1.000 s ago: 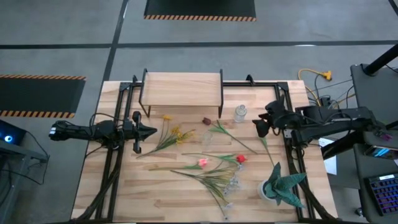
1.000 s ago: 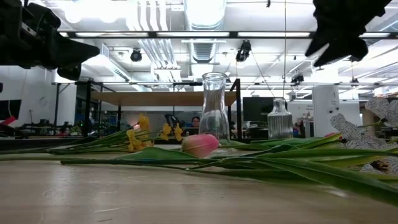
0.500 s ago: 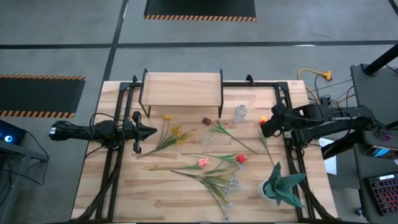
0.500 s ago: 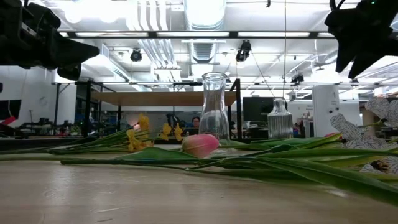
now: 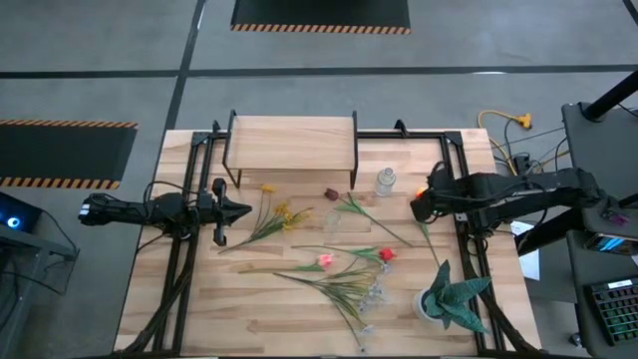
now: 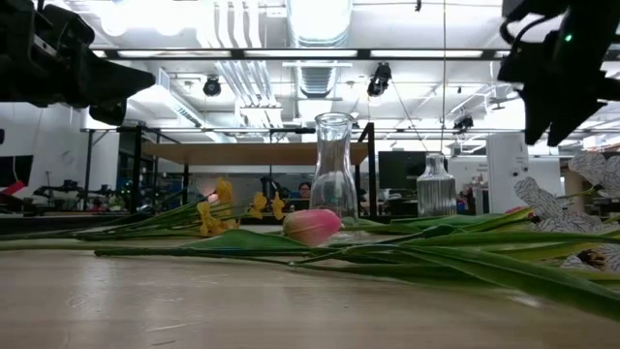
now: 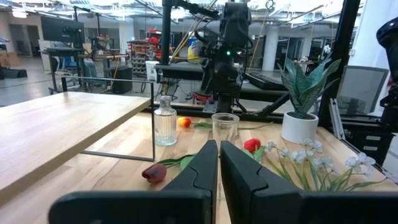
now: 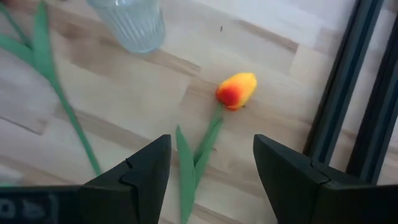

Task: Pick and place flowers into a vace then onto a shelf
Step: Put the yellow tulip into the top transparent vase

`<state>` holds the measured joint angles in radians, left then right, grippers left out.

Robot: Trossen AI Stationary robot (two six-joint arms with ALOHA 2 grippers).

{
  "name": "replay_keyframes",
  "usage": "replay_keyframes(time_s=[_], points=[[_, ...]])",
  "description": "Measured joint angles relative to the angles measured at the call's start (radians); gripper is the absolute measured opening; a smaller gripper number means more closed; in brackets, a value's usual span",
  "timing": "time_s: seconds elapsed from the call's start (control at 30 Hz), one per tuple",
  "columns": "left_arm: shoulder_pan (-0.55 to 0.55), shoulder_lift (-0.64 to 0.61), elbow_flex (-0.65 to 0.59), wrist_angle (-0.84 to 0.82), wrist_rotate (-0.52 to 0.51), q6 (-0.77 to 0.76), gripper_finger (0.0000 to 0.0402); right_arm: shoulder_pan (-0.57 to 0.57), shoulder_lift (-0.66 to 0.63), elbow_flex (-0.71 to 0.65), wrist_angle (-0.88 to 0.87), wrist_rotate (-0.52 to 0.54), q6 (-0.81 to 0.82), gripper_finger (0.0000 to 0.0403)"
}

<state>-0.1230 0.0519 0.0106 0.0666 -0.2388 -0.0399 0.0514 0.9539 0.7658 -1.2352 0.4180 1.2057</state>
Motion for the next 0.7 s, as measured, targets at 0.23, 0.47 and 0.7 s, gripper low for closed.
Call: replay_keyframes(time_s=[0.23,0.47,0.7], points=[[0.0,0.0,0.0,0.0,0.0,-0.003,0.0002,-0.001,0.14,-0.005,0.035,-0.017,0.0,0.0219],[0.0,0.0,0.0,-0.002,0.0,-0.003,0.0002,-0.059,0.246,-0.011,0.04,-0.104,-0.002,0.0219],[0.0,0.0,0.0,-0.004,0.0,-0.003,0.0002,-0.114,0.309,-0.021,0.083,-0.109,-0.012,0.0219]])
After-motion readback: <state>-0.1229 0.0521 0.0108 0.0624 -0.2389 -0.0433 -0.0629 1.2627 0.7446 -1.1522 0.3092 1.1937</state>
